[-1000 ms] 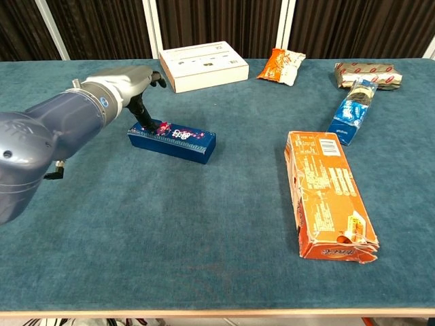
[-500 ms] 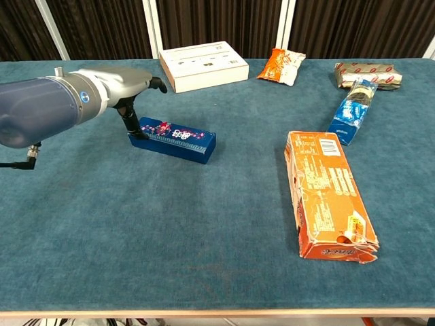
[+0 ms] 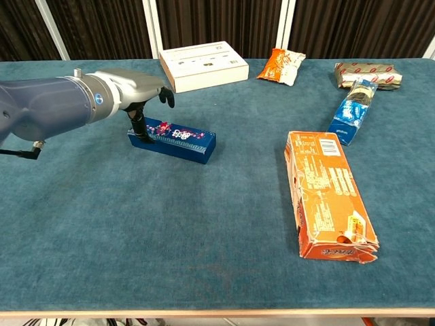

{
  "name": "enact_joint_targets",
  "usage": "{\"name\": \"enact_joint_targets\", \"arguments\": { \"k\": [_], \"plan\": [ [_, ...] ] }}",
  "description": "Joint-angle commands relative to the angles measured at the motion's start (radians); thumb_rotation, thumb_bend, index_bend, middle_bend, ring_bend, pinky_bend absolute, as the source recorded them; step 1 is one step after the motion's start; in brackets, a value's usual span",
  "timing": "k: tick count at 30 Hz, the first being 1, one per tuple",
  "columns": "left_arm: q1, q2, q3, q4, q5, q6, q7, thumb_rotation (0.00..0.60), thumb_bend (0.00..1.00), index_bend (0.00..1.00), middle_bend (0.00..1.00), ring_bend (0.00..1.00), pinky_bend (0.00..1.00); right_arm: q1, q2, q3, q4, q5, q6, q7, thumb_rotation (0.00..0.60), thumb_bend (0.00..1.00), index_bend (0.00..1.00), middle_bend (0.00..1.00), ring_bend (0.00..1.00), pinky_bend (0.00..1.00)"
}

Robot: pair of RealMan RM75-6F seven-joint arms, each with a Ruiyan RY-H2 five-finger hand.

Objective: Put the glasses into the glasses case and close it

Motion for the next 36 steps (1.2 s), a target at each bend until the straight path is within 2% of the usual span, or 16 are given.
{"name": "enact_joint_targets", "arguments": {
  "k": [1, 10, 17, 31, 36],
  "plan": [
    [-0.007, -0.018, 0.014, 0.021, 0.008, -0.001, -0.011, 0.6, 0.21, 0.2, 0.15, 0.0, 0.03, 0.0, 0.0, 0.0, 0.0, 0.0, -0.001, 0.0, 0.6, 0.19, 0.09, 0.02, 0.12, 0.16],
    [-0.021, -0.048, 0.037, 0.061, 0.004, -0.011, -0.027, 0.6, 0.21, 0.25, 0.2, 0.0, 0.03, 0.0, 0.0, 0.0, 0.0, 0.0, 0.001, 0.0, 0.6, 0.19, 0.09, 0.02, 0.12, 0.16],
    [-0.026, -0.067, 0.041, 0.084, 0.017, -0.003, -0.045, 0.6, 0.24, 0.32, 0.29, 0.0, 0.03, 0.0, 0.0, 0.001, 0.0, 0.0, 0.0, 0.001, 0.6, 0.19, 0.09, 0.02, 0.12, 0.16],
    [-0.026, -0.073, 0.047, 0.093, 0.008, 0.028, -0.04, 0.6, 0.27, 0.38, 0.37, 0.01, 0.03, 0.0, 0.001, 0.0, -0.002, 0.001, -0.002, 0.001, 0.6, 0.19, 0.09, 0.02, 0.12, 0.16],
    [-0.026, -0.076, 0.042, 0.089, 0.011, 0.045, -0.042, 0.6, 0.28, 0.37, 0.37, 0.02, 0.03, 0.001, 0.001, 0.0, -0.002, 0.001, -0.003, 0.001, 0.6, 0.19, 0.09, 0.02, 0.12, 0.16]
  ]
}}
